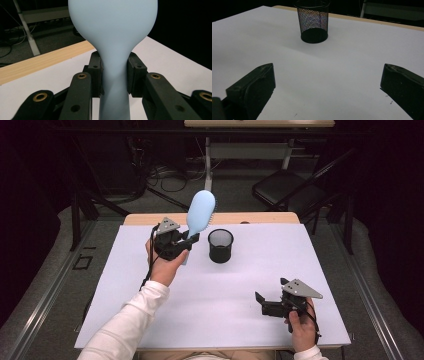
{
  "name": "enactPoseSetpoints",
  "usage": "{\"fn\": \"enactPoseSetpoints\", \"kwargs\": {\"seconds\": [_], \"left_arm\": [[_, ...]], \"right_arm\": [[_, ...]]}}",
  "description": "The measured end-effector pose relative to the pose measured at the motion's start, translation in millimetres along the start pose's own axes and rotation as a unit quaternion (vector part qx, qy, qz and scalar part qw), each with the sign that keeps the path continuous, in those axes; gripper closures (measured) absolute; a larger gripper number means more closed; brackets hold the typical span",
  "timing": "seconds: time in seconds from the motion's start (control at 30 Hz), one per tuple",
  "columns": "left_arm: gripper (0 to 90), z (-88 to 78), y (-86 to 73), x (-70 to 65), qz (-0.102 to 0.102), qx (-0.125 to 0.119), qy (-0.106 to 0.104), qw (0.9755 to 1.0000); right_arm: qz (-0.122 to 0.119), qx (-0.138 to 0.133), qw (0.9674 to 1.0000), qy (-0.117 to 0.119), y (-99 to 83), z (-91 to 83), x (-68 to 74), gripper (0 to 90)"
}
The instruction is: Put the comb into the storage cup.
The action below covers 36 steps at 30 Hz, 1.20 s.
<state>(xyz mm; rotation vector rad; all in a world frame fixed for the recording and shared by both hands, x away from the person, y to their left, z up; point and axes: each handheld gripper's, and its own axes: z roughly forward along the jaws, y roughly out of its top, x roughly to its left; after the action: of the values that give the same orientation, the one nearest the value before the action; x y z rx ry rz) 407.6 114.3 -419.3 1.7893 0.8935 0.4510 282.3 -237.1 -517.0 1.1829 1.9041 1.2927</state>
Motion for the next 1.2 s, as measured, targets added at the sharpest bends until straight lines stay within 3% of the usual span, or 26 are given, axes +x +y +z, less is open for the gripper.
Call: {"fn": "enactPoseSetpoints", "kwargs": {"seconds": [0.43, 1.2], "left_arm": [[69.7, 7.7, 2.5, -4.5, -0.012, -0.018, -0.022, 0.9995], [69.8, 11.0, 2.1, -11.6, -0.01, -0.026, -0.028, 0.9992]], "right_arm": [[-0.009, 0.012, 0.9999, 0.001, -1.3, 4.5, 2.5, 0.0], [-0.01, 0.017, 0.9998, 0.003, -2.6, 9.0, 1.8, 0.0]]}}
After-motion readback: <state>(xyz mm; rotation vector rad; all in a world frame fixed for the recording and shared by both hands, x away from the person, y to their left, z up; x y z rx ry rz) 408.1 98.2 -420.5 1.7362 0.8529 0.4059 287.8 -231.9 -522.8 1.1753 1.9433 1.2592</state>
